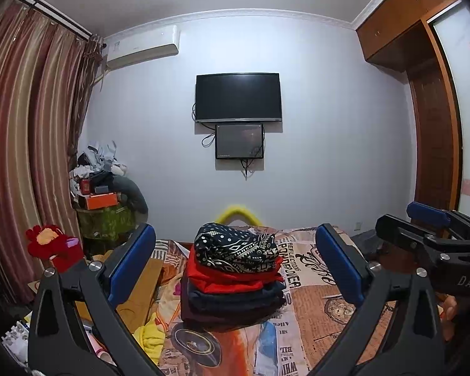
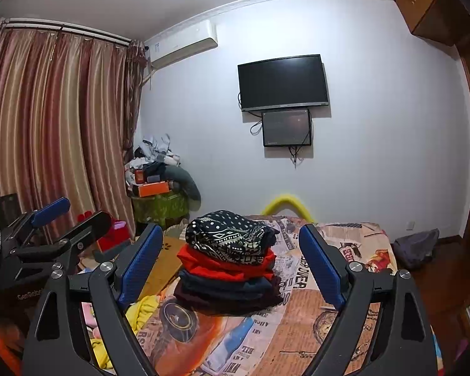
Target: Fold large clothes
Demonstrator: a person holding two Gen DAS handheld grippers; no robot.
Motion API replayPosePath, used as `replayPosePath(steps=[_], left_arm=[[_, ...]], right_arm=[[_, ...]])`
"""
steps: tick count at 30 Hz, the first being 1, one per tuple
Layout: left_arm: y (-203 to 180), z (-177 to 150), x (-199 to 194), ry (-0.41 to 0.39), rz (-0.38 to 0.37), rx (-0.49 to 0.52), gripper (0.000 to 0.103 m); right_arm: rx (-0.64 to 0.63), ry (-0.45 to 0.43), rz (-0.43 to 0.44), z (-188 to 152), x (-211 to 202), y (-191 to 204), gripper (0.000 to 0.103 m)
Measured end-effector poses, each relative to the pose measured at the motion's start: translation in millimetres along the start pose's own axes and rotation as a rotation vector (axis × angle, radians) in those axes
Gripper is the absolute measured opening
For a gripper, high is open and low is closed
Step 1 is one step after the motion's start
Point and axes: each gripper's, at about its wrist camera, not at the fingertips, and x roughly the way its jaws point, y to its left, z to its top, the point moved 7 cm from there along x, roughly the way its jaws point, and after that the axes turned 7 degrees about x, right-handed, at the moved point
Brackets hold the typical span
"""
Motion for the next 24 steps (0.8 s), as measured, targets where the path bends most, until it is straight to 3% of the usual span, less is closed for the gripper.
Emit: replayPosePath(steps=[24], left_arm=[[-1, -10, 9, 0.038, -0.044, -0.046, 0.103]], right_arm=[[-0.014, 0.008, -0.005, 0, -2, 0, 0.087]])
